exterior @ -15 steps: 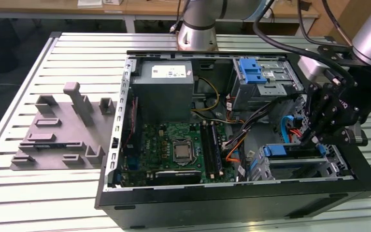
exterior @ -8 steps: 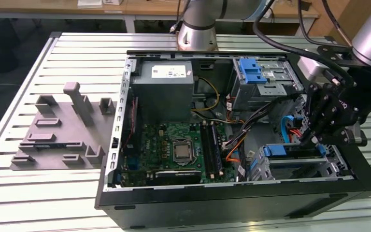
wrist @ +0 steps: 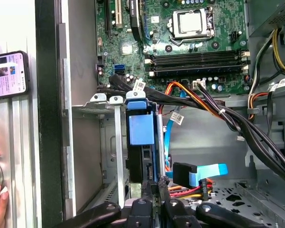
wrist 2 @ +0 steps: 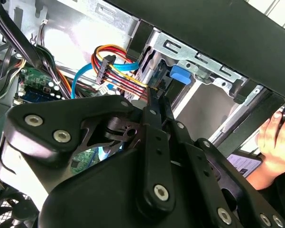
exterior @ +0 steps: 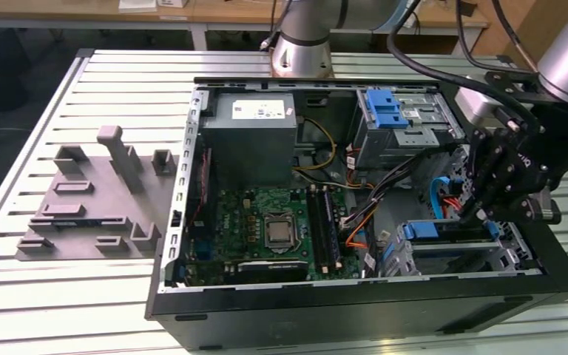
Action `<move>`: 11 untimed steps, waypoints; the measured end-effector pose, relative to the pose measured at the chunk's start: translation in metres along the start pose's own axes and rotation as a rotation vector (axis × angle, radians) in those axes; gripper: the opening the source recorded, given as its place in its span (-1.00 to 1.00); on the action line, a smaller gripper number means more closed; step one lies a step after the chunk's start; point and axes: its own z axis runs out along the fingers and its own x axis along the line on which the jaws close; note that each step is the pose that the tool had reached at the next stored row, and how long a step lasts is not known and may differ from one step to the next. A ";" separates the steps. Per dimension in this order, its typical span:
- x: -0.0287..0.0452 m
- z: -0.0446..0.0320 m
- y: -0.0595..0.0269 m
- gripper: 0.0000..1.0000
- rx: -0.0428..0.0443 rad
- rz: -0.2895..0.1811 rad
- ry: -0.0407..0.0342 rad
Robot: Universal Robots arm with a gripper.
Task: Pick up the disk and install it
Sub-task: 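Insert the first disk wire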
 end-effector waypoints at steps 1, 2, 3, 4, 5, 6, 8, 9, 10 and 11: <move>0.0000 0.0006 0.0000 -0.67 -0.0001 0.000 -0.0002; 0.0000 0.0006 0.0000 -0.67 0.0000 0.000 0.0005; 0.0000 0.0004 -0.0001 -0.67 0.0001 0.000 0.0014; 0.0001 0.0004 -0.0001 -0.67 0.0002 0.000 0.0020; 0.0000 0.0003 -0.0001 -0.67 0.0002 0.000 0.0022; 0.0000 0.0004 -0.0001 -0.67 0.0002 0.000 0.0020; 0.0000 0.0005 -0.0001 -0.67 0.0002 0.000 0.0019; 0.0000 0.0006 -0.0002 -0.67 0.0002 0.000 0.0018; 0.0000 0.0006 -0.0001 -0.67 0.0002 0.000 0.0018; 0.0000 0.0006 -0.0001 -0.67 0.0002 0.000 0.0019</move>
